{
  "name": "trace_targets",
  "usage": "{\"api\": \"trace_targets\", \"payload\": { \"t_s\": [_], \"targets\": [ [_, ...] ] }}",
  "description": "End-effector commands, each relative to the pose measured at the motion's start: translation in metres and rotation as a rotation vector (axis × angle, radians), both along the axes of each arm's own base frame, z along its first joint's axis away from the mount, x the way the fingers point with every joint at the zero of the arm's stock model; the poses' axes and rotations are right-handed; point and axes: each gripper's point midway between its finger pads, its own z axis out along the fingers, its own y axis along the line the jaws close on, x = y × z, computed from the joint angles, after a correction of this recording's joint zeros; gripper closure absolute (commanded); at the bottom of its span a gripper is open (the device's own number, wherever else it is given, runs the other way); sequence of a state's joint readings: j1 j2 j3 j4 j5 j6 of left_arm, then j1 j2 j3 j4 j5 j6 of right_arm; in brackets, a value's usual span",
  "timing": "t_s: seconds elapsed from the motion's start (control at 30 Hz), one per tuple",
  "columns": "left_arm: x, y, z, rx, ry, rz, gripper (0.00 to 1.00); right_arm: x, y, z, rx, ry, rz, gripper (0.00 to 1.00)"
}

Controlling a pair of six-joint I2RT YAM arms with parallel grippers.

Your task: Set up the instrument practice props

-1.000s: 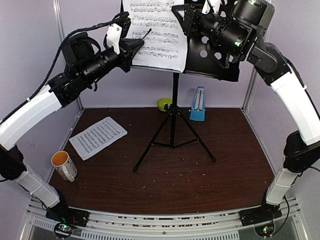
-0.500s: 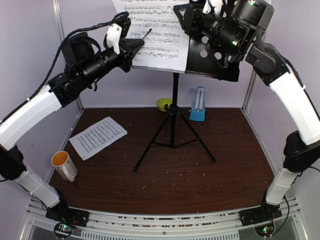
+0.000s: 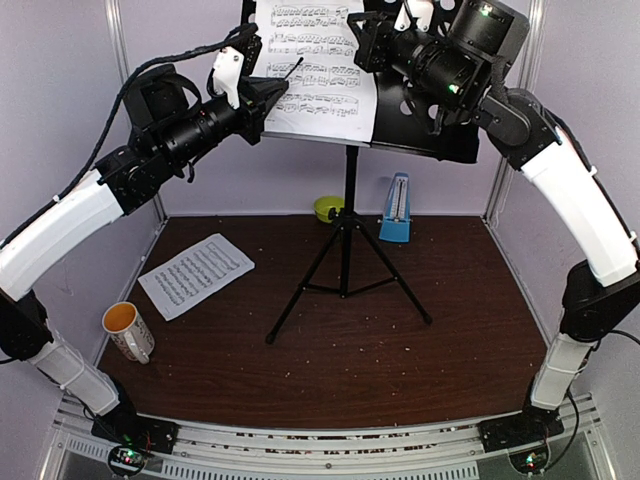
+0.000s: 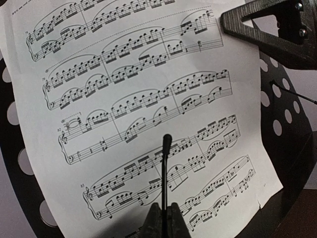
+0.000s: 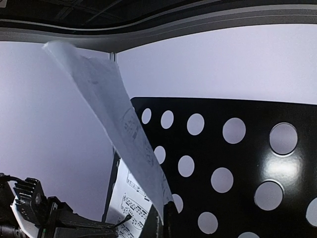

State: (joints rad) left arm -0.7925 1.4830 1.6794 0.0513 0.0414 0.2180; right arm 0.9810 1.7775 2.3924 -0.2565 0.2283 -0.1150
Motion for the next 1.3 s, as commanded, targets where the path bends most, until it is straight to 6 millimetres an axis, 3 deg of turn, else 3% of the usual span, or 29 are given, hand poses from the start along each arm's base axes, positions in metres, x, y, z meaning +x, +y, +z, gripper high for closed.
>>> {"api": "trace_targets", "payload": {
  "t_s": [0.0, 0.5, 0.57, 0.73, 1.07, 1.27],
  "targets": [
    [-0.022, 0.005, 0.043, -0.087, -0.114, -0.052, 1.0, 0.001, 0.013, -0.003, 0.009, -0.006, 0.057, 1.0],
    [-0.023, 0.006, 0.044, -0.088, -0.12, -0.048, 1.0, 0.004, 0.019, -0.004, 0.021, -0.014, 0.11, 0.99],
    [-0.022, 0.006, 0.044, -0.089, -0.119, -0.048, 1.0, 0.004, 0.018, -0.004, 0.022, -0.01, 0.107, 0.87],
    [-0.02, 0.007, 0.043, -0.087, -0.112, -0.038, 0.99, 0.007, 0.012, -0.006, 0.026, 0.002, 0.071, 0.72],
    [-0.024, 0.008, 0.044, -0.092, -0.112, -0.046, 0.68, 0.007, -0.01, -0.001, 0.039, -0.006, -0.004, 0.41],
    [-0.03, 0.01, 0.047, -0.091, -0.117, -0.049, 0.59, 0.002, -0.028, 0.01, 0.067, -0.02, -0.048, 0.31]
  ]
}}
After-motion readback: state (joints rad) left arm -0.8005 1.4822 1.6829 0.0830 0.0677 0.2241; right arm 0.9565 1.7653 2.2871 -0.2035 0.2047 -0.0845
